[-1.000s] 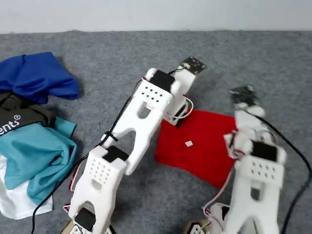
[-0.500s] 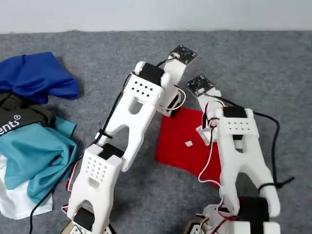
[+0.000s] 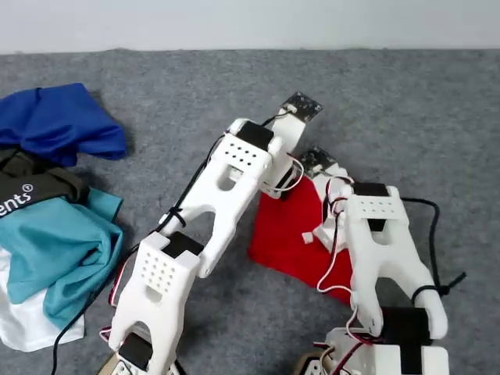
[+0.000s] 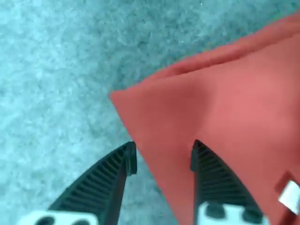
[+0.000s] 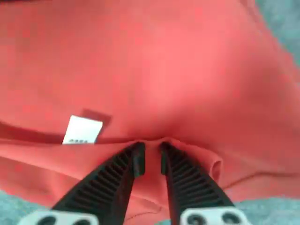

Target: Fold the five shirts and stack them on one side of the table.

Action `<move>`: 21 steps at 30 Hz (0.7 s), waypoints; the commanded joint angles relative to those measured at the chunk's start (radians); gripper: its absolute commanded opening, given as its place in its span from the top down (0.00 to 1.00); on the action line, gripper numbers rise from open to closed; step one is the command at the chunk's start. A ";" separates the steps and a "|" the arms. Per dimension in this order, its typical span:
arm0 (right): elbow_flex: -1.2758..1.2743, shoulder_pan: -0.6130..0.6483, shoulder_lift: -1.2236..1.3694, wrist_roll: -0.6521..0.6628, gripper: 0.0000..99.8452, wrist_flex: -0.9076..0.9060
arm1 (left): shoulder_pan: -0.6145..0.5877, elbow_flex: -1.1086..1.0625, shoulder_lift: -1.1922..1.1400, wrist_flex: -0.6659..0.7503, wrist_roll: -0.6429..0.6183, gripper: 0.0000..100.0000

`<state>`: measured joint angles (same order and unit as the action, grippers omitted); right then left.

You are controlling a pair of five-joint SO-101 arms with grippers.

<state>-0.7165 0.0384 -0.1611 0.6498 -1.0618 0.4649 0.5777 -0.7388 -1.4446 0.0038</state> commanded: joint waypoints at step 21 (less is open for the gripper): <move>-0.241 0.005 -0.483 0.226 0.93 -0.308 | 0.012 0.024 -0.075 0.020 -0.002 0.81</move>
<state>-0.9022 0.0476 -0.5677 0.8263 -1.3610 0.4680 0.5715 -0.8170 -1.4277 0.0008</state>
